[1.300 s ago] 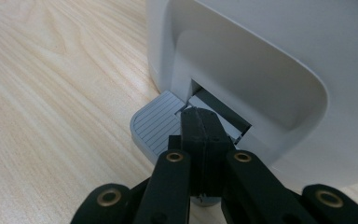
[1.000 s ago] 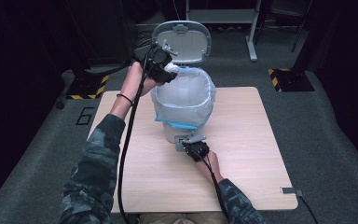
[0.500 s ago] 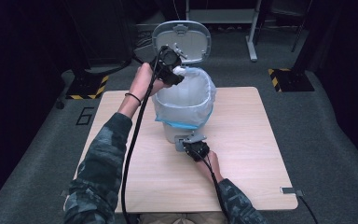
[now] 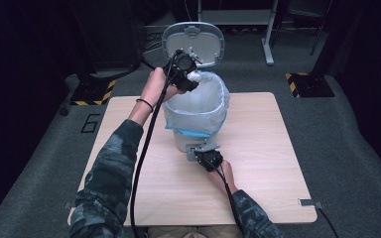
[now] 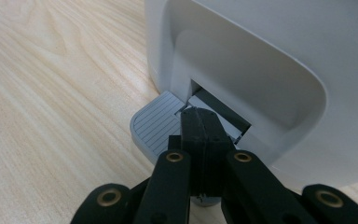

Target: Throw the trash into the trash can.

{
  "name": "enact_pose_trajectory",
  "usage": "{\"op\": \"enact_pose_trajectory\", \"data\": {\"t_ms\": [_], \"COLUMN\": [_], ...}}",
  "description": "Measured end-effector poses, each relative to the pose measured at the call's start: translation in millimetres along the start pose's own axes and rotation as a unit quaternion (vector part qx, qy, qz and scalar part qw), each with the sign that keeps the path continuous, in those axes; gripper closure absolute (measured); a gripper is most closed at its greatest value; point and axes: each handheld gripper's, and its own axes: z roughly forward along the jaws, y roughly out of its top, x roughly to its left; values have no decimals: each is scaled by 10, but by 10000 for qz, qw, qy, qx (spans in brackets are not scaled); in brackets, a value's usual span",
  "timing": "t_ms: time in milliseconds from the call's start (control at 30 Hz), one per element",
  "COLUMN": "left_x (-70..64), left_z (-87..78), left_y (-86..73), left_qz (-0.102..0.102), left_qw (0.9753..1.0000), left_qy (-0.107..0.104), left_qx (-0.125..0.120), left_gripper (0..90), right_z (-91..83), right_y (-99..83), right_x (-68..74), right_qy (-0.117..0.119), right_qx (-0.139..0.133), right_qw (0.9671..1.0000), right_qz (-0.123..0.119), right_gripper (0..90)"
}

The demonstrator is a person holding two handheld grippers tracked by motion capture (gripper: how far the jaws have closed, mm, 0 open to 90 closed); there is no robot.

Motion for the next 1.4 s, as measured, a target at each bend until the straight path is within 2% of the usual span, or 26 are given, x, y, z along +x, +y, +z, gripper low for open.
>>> {"op": "enact_pose_trajectory", "data": {"t_ms": [667, 1233, 1267, 1300, 1333, 1367, 1400], "left_x": [-16, -3, 2, 13, 31, 43, 49], "left_z": [125, 221, 230, 246, 261, 274, 277], "left_y": [60, 58, 61, 69, 76, 72, 65], "left_qz": [48, -23, -112, -262, -365, -433, -459], "left_qw": [9998, 9995, 9996, 9994, 9989, 9986, 9984], "left_qy": [-79, -160, -152, -11, 28, -39, -57], "left_qx": [188, 253, 228, 226, 295, 315, 320], "left_gripper": [639, 628, 628, 546, 161, 161, 118], "right_z": [7, 12, 11, 11, 14, 14, 15], "right_y": [-2, -1, -1, -1, 0, 0, 0], "right_x": [3, 2, 0, 1, 3, 3, 3], "right_qy": [41, 66, 68, 66, 61, 61, 57], "right_qx": [1, 5, 14, 15, 4, 4, 4], "right_qw": [10000, 9999, 9999, 9999, 9999, 9999, 9999], "right_qz": [75, 96, 79, 78, 96, 96, 97], "right_gripper": [900, 900, 900, 900, 900, 900, 900]}}
